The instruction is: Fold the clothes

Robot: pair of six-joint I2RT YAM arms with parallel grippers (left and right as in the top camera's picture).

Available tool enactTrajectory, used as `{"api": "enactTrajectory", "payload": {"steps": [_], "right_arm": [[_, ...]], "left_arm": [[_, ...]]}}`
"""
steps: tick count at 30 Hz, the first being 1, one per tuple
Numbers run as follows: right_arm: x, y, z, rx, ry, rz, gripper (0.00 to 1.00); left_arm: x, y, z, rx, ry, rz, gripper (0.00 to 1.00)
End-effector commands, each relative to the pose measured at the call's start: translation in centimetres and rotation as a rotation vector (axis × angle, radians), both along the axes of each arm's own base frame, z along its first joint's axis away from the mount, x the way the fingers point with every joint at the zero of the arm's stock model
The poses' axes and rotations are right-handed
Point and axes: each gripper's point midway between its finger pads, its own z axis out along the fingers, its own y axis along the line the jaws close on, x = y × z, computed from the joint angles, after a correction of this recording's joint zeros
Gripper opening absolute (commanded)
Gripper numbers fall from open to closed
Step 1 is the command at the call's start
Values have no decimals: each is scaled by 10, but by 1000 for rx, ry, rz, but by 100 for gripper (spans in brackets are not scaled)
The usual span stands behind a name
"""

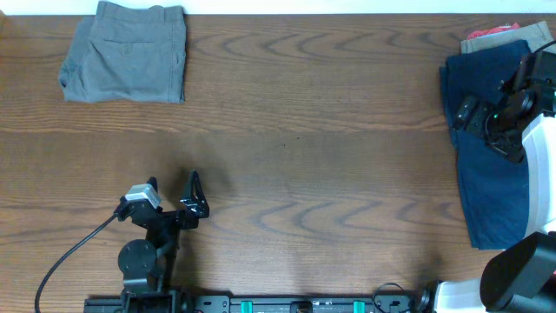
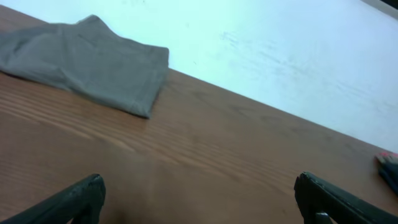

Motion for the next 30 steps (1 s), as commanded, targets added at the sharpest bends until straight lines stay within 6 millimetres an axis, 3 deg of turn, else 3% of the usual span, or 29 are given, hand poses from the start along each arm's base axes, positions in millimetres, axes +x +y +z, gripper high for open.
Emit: {"api": "enactTrajectory", "payload": {"steps": [1, 11, 30], "right_arm": [[0, -3, 1, -11, -1, 5, 99], [0, -3, 1, -11, -1, 5, 99], [0, -3, 1, -11, -1, 5, 99]], "left_arm": [[0, 7, -4, 26, -16, 39, 98], [-2, 22, -19, 40, 47, 123, 98], [-2, 22, -19, 39, 49, 122, 98]]}}
